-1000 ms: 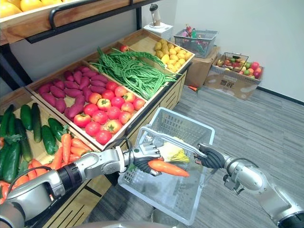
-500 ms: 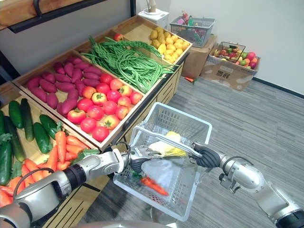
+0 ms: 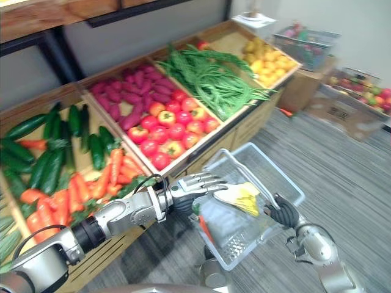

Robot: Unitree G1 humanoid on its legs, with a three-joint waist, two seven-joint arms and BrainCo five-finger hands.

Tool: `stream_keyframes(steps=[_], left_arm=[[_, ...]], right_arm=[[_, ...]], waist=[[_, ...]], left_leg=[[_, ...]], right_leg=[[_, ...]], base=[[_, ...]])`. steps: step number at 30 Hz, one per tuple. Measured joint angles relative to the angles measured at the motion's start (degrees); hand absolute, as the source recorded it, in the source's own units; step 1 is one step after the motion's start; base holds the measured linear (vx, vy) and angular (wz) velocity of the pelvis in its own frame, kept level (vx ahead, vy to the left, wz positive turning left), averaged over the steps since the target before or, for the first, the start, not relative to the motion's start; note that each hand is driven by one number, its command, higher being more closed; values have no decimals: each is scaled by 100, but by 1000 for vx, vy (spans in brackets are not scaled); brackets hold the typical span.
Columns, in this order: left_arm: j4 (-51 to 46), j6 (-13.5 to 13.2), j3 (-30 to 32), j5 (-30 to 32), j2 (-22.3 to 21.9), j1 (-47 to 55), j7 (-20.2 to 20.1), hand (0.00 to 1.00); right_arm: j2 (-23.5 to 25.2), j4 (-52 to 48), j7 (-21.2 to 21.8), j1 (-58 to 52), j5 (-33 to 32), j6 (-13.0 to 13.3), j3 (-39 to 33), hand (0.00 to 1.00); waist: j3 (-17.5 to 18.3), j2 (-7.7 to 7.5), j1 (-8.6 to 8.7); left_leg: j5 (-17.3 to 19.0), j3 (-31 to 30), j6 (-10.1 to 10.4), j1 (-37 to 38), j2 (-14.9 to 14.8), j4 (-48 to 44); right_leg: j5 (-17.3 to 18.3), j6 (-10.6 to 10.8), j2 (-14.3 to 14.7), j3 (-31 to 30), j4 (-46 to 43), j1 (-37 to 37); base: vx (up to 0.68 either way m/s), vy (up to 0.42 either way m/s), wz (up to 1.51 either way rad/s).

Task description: Pick vegetable in the basket

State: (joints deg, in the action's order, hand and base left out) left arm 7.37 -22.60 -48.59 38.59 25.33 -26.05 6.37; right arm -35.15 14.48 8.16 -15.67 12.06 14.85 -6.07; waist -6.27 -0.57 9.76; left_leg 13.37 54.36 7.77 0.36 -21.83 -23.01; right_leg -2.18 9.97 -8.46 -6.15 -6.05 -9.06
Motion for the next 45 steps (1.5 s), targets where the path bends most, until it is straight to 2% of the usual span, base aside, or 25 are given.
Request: stream_keyframes(steps=[2,4,6,8,9,10,11,12,16,18,22,25,26,29,33,35,40,43,45], left_arm=[[-635,-47,315,-231,89,278,24,0],[-1135,-64,719,-258,228,639,101,0],[-1476,-70,1345,-467,237,1055,240,0],[-1840,-49,2248,-707,154,1513,407,0],[-2093,-26,2900,-886,87,1803,533,0],[-2179,-4,3150,-920,36,1904,616,0],[-2265,24,3461,-922,-73,2024,721,0],[-2351,66,3867,-997,-263,2216,942,0],[-2535,219,4450,-1095,-595,2613,1340,0],[-2564,337,4939,-1092,-946,2900,1597,0],[-2326,500,5649,-1132,-1460,3196,1932,0],[-1744,690,6325,-1171,-1818,3381,2310,0],[-1334,766,6586,-1391,-1921,3477,2361,0],[-161,1004,7071,-2026,-2133,3615,2372,0],[1339,1240,7668,-2481,-2198,3747,2251,0],[2307,1336,7960,-3014,-2213,3767,2151,0],[4076,1340,8019,-2932,-2189,3896,1898,0],[4868,1436,7793,-2559,-2157,4026,1590,0],[5182,1467,7631,-2435,-2149,4120,1149,0]], right_arm=[[563,701,-288,-21,176,-127,-526,100],[1031,1378,-529,67,165,-247,-982,100],[1474,2177,-864,271,137,-380,-1517,100],[1829,3179,-1191,564,-90,-499,-2126,100],[1995,3817,-1391,775,-306,-575,-2452,100],[2057,4044,-1469,850,-399,-619,-2563,100],[2121,4324,-1560,887,-514,-669,-2644,100],[2236,4699,-1694,915,-638,-727,-2777,100],[2400,5216,-1806,888,-716,-828,-2964,100],[2506,5410,-1914,882,-774,-841,-3118,100],[2581,5517,-2058,852,-909,-841,-3312,100],[2652,5589,-2167,856,-987,-844,-3376,100],[2699,5542,-2175,857,-987,-843,-3377,100],[2853,5375,-2175,815,-986,-852,-3367,100],[3052,5185,-2174,758,-978,-873,-3331,100],[3184,5120,-2175,766,-971,-913,-3303,100],[3269,5119,-2180,788,-971,-923,-3180,100],[3276,5146,-2181,856,-949,-919,-3176,100],[3277,5181,-2179,944,-741,-921,-3171,100]], waist=[[-6,-24,-215],[42,-61,-270],[47,-92,-405],[106,-152,-546],[172,-184,-622],[194,-179,-660],[192,-261,-694],[251,-268,-753],[334,-350,-840],[363,-367,-849],[402,-393,-891],[418,-368,-1015],[438,-350,-1011],[460,-316,-1001],[491,-319,-994],[499,-339,-991],[512,-386,-966],[515,-395,-926],[512,-398,-910]], left_leg=[[-169,-460,-142,-197,233,225],[-324,-855,-226,-367,415,414],[-516,-1203,-306,-465,578,616],[-716,-1550,-368,-573,801,896],[-897,-1787,-403,-646,964,1156],[-978,-1891,-424,-656,1036,1275],[-1094,-2034,-444,-676,1123,1435],[-1294,-2323,-479,-721,1252,1673],[-1790,-2850,-525,-710,1518,2379],[-2154,-3269,-561,-712,1655,2880],[-2211,-3628,-535,-719,1733,2900],[-2227,-3823,-507,-731,1735,2901],[-2226,-3918,-509,-734,1742,2901],[-2225,-4059,-510,-769,1785,2901],[-2225,-4095,-511,-782,1808,2901],[-2213,-4095,-527,-783,1827,2901],[-2151,-4087,-580,-729,1875,2901],[-2129,-4059,-559,-686,1868,2901],[-2085,-3931,-506,-591,1828,2901]], right_leg=[[80,10,-197,421,-5,129],[134,6,-339,792,3,223],[142,5,-402,1108,40,365],[142,3,-500,1441,177,519],[150,-11,-559,1673,232,581],[158,-25,-581,1755,247,615],[165,-37,-602,1883,286,657],[179,-61,-620,2102,329,763],[220,-126,-610,2563,345,904],[332,-164,-594,2885,379,1000],[503,-153,-617,3183,358,1213],[617,-143,-593,3296,296,1250],[622,-148,-579,3323,293,1269],[627,-154,-560,3441,315,1315],[640,-177,-569,3477,361,1342],[639,-178,-590,3483,403,1364],[642,-195,-616,3499,501,1453],[656,-191,-615,3459,500,1469],[657,-193,-606,3341,497,1475]], base=[[-49,19,101],[-10,10,113],[19,4,103],[-2,9,95],[-4,10,89],[-6,2,90],[10,-5,96],[18,-9,99],[6,-9,86],[-36,12,95],[-48,24,54],[-58,15,22],[-47,11,13],[-11,18,16],[37,12,6],[64,6,2],[86,8,0],[82,-11,-8],[73,-19,-28]])
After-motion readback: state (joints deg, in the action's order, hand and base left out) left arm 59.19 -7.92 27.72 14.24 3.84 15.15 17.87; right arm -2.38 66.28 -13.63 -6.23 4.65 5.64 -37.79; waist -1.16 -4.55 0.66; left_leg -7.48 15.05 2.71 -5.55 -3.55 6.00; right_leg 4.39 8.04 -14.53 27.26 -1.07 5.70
